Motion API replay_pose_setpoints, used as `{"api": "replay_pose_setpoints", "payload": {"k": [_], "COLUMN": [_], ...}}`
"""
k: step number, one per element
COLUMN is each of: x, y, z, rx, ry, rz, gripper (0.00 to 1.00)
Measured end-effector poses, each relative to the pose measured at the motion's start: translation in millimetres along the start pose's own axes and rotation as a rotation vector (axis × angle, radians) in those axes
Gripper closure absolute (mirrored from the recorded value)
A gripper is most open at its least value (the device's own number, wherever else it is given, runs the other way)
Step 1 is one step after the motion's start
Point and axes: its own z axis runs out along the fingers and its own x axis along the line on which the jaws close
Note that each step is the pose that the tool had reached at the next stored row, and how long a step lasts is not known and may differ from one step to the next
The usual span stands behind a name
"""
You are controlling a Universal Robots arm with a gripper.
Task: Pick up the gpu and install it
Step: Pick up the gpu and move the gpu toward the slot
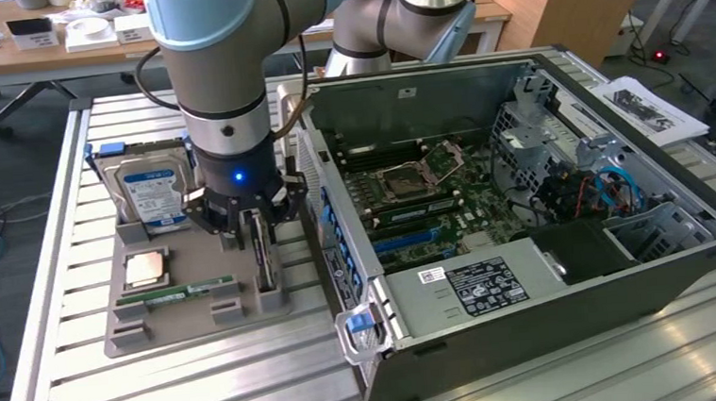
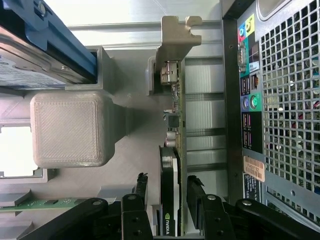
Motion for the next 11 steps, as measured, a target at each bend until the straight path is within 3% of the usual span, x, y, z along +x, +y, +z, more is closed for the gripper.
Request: {"api": "replay_pose_setpoints", "payload": {"k": [9,10,11], "x": [0.0,0.0,0.0], "y": [0.0,0.0,0.0], "z": [0.0,0.0,0.0], "rx": [-0.0001,0.0000,0.0000], "ry": [-0.0001,-0.0001,-0.0001], "rz": [0.000,0.000,0.000], "gripper": [0.56,0.64,0.64]}}
